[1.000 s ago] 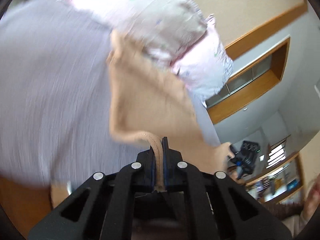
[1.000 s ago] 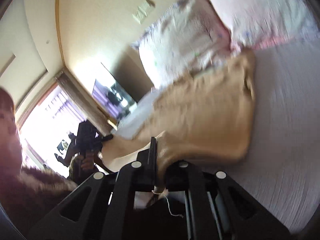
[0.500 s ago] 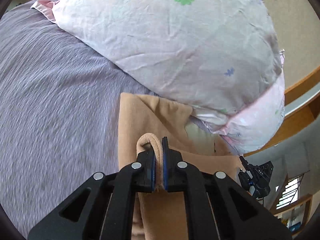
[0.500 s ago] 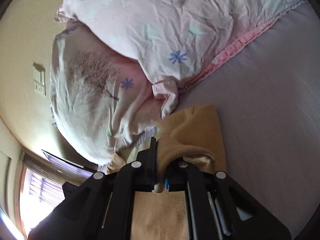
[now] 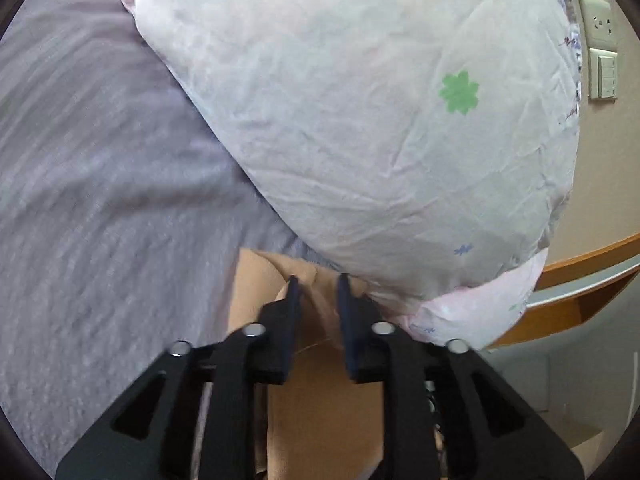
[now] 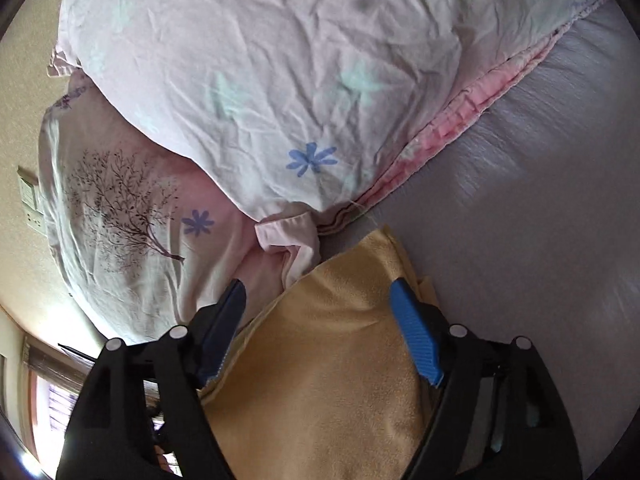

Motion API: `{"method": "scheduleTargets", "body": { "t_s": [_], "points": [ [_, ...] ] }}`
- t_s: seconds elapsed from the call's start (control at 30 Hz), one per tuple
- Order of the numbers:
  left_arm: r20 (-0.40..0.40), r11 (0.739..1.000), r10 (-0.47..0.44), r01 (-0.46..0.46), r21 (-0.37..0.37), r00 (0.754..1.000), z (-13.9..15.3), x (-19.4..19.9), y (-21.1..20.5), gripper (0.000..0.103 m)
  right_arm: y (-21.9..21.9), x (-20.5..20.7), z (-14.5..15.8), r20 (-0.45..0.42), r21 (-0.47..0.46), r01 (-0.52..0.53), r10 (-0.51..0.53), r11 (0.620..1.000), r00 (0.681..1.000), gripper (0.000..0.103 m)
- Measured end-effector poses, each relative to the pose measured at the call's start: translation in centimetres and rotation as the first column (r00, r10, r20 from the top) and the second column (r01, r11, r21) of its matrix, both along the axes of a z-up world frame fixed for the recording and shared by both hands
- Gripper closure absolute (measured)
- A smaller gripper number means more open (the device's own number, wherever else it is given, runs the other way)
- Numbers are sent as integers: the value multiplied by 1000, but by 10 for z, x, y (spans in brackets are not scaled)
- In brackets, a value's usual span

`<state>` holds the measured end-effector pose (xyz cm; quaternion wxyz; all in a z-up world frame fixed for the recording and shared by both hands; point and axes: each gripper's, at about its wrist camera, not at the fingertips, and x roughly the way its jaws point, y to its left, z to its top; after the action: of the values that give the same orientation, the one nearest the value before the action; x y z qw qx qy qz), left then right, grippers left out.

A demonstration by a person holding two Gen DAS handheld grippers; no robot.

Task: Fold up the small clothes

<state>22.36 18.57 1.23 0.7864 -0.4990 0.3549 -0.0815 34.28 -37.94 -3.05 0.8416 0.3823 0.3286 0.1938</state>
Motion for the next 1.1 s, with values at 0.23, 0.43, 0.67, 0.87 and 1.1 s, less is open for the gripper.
{"method": "scheduleTargets", "body": {
  "t_s": [0.23,0.43,0.67,0.87,1.1],
  "points": [
    [-11,985,-72,73,155,997,16,-53,-5,24,-1,-57,43,135,-116,-14,30,993,990,17],
    [-94,943,-252,266,202,963,-5,-78,-49,27,0,-100,48,163,-137,-103,125,985,979,13],
    [-103,937,-225,244,249,969,-7,-66,-62,39,0,-126,45,177,-140,-139,163,980,971,12],
    [-120,974,-178,193,122,977,-12,-57,-62,84,-12,-141,49,210,-142,-143,171,979,963,11],
    [90,962,-267,259,90,959,79,-42,-134,84,-42,-165,59,292,-132,-98,133,986,947,10]
  ]
}}
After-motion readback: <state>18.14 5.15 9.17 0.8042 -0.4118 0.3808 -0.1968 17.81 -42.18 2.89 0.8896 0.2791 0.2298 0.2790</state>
